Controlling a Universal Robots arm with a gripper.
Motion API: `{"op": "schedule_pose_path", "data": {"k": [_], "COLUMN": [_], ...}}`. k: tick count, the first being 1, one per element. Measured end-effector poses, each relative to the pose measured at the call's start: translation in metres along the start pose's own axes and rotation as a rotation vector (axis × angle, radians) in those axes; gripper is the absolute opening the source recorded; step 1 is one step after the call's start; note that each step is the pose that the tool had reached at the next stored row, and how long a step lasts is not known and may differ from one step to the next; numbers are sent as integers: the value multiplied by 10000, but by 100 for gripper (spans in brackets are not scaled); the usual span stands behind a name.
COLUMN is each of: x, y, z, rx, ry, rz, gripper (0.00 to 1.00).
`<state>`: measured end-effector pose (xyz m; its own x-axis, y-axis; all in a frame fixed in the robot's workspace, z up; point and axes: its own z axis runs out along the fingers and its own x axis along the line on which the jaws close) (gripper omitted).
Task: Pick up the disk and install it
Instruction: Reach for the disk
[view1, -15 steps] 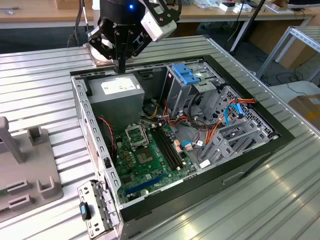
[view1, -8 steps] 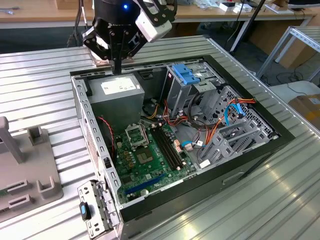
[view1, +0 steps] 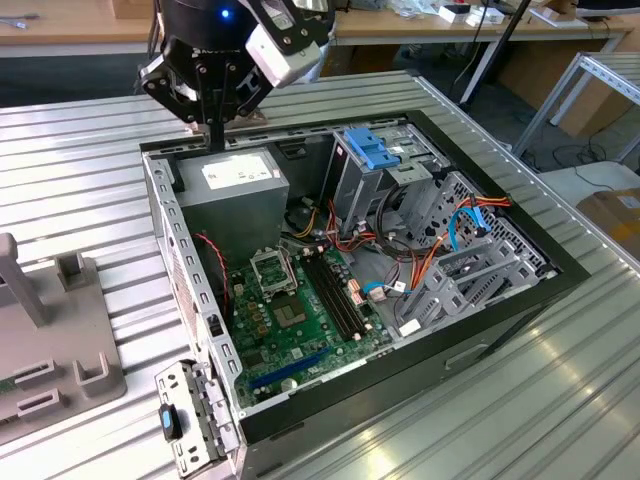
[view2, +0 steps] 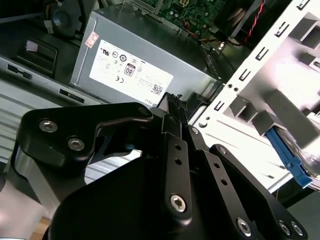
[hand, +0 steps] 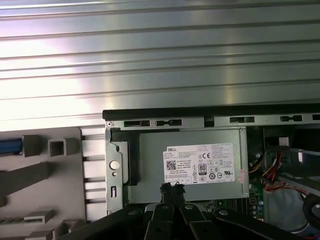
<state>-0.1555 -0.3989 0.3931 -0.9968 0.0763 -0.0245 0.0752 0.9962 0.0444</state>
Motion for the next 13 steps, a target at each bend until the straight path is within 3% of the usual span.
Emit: {"op": "schedule_pose_path", "data": {"k": [3,10,13], "x": [124,229,241], "y": [-9,-17,-18], "z": [-2,-4,-5], "rx": [0,0,0], "ry": [1,0,1], "rz": [0,-1,-1], "gripper": [11,11,11]}}
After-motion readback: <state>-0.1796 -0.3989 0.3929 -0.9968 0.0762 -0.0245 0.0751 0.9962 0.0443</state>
